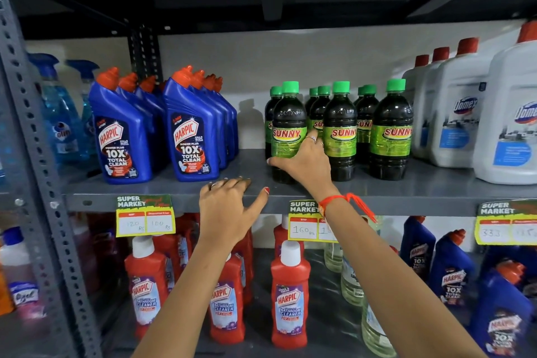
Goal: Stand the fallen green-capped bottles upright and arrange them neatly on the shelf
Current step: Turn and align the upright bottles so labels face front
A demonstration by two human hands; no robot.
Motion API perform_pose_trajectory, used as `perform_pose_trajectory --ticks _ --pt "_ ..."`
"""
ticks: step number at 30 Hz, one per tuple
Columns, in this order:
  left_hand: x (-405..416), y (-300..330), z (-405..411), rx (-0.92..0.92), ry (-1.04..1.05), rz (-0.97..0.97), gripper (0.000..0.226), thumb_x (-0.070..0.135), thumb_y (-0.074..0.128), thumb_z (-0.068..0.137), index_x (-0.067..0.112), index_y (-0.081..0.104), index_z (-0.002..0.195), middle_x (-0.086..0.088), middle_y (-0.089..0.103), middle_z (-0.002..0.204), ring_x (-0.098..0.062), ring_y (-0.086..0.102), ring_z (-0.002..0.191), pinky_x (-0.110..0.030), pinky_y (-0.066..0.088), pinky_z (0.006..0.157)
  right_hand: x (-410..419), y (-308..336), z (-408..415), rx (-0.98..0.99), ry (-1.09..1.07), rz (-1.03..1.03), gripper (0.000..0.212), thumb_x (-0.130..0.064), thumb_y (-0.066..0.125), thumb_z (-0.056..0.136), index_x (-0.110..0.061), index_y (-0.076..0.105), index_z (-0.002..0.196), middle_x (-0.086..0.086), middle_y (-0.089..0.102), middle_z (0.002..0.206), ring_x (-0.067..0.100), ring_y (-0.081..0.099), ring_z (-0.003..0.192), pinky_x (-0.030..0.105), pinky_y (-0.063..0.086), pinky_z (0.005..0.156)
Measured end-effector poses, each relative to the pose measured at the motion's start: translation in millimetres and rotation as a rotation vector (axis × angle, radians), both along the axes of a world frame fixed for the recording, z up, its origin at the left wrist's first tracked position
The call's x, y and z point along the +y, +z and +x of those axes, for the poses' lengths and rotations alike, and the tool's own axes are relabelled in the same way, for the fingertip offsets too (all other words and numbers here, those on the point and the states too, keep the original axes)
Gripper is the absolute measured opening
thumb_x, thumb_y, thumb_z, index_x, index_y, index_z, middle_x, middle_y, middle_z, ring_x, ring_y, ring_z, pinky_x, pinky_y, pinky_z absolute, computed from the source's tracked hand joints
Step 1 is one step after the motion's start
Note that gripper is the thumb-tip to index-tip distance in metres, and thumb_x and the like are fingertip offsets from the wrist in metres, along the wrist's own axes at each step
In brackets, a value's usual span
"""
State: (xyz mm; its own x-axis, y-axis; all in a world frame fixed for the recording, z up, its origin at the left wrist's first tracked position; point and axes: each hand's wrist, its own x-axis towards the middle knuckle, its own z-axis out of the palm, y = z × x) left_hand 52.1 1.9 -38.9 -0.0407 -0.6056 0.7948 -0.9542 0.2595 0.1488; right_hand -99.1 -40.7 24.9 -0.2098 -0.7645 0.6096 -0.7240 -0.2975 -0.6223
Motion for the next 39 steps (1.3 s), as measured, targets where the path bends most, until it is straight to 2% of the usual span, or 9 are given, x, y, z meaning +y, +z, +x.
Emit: perform_pose_trajectory --ticks 6,9,14,18,26,31,39 --pt "-1 -1 0 0.004 0.002 0.008 0.06 0.059 0.036 0.081 0.014 0.072 0.098 -0.005 0.072 0.101 -0.022 0.064 0.094 -0.038 0.041 0.082 -2 2 -3 -0.082 0.114 -0.018 0.085 -0.032 0.083 0.061 0.0 0.034 0.122 0.014 0.061 0.113 0.03 0.059 0.109 0.03 0.044 0.082" --pt "-1 -1 0 0.008 0.001 0.016 0.06 0.059 0.036 0.081 0.014 0.072 0.098 -0.004 0.072 0.102 -0.023 0.063 0.095 -0.039 0.041 0.083 -4 2 -4 -0.138 0.16 -0.02 0.089 -0.028 0.086 0.059 0.0 0.032 0.125 0.015 0.063 0.113 0.029 0.061 0.107 0.034 0.05 0.087" --pt "0 0 -1 0.006 -0.001 0.013 0.06 0.059 0.036 0.081 0.014 0.071 0.099 -0.004 0.072 0.101 -0.022 0.064 0.093 -0.038 0.041 0.082 -7 1 0 -0.146 0.235 -0.016 0.083 -0.027 0.085 0.062 -0.002 0.034 0.123 0.014 0.064 0.114 0.026 0.062 0.107 0.032 0.05 0.087" --pt "1 0 -1 0.011 -0.001 0.02 0.06 0.059 0.035 0.081 0.014 0.071 0.098 -0.005 0.072 0.101 -0.022 0.064 0.094 -0.038 0.041 0.082 -12 1 4 -0.137 0.289 -0.001 0.083 -0.031 0.085 0.061 -0.005 0.033 0.121 0.012 0.064 0.115 0.026 0.063 0.108 0.038 0.052 0.092" --pt "3 1 -1 0.001 0.004 0.027 0.06 0.058 0.035 0.081 0.013 0.072 0.098 -0.005 0.072 0.1 -0.023 0.064 0.092 -0.038 0.042 0.081 -15 0 6 -0.143 0.304 0.008 0.078 -0.026 0.083 0.064 -0.006 0.032 0.121 0.012 0.064 0.115 0.026 0.063 0.107 0.036 0.052 0.092" --pt "3 2 -2 0.003 0.006 0.038 0.062 0.059 0.034 0.081 0.014 0.071 0.1 -0.005 0.072 0.102 -0.023 0.063 0.096 -0.038 0.041 0.083 -12 0 3 -0.176 0.294 -0.011 0.074 -0.02 0.082 0.067 -0.005 0.033 0.122 0.013 0.063 0.115 0.026 0.062 0.106 0.03 0.049 0.086" --pt "3 2 -2 -0.011 0.015 0.038 0.061 0.059 0.034 0.081 0.015 0.071 0.1 -0.004 0.072 0.103 -0.022 0.063 0.095 -0.037 0.041 0.082 -9 2 2 -0.158 0.272 -0.004 0.077 -0.027 0.084 0.063 -0.003 0.037 0.119 0.013 0.063 0.115 0.026 0.062 0.108 0.025 0.047 0.083"
